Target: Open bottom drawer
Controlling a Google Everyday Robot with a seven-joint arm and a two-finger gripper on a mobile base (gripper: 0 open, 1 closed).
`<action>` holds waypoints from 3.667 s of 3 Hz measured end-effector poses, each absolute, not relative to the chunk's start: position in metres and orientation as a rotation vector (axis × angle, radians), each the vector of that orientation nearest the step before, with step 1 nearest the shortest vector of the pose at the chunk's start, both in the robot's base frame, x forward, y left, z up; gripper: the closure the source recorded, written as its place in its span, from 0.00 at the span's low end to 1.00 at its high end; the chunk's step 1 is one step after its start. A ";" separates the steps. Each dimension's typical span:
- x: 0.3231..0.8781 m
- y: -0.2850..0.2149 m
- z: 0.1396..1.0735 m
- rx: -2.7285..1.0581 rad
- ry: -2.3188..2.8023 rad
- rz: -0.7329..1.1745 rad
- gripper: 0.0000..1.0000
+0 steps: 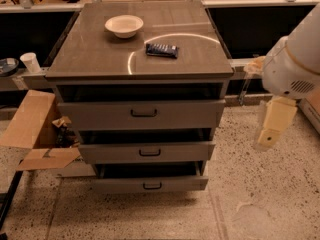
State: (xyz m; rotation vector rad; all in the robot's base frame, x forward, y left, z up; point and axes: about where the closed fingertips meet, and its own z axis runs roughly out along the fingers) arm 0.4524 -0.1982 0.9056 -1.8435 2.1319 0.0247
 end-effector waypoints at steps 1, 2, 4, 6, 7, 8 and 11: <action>0.464 -0.191 0.840 -1.928 2.101 0.054 0.00; 0.466 -0.181 0.772 -2.004 2.098 0.105 0.00; 0.470 -0.188 0.655 -2.029 2.148 0.276 0.00; 0.472 -0.192 0.558 -2.085 2.166 0.237 0.00; 0.473 -0.190 0.489 -2.080 2.127 0.273 0.00; 0.473 -0.186 0.443 -2.084 2.085 0.345 0.00; 0.485 -0.164 0.350 -2.012 2.023 0.618 0.00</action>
Offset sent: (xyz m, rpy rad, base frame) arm 0.0145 0.0290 -0.2176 -0.0399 0.1605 0.1594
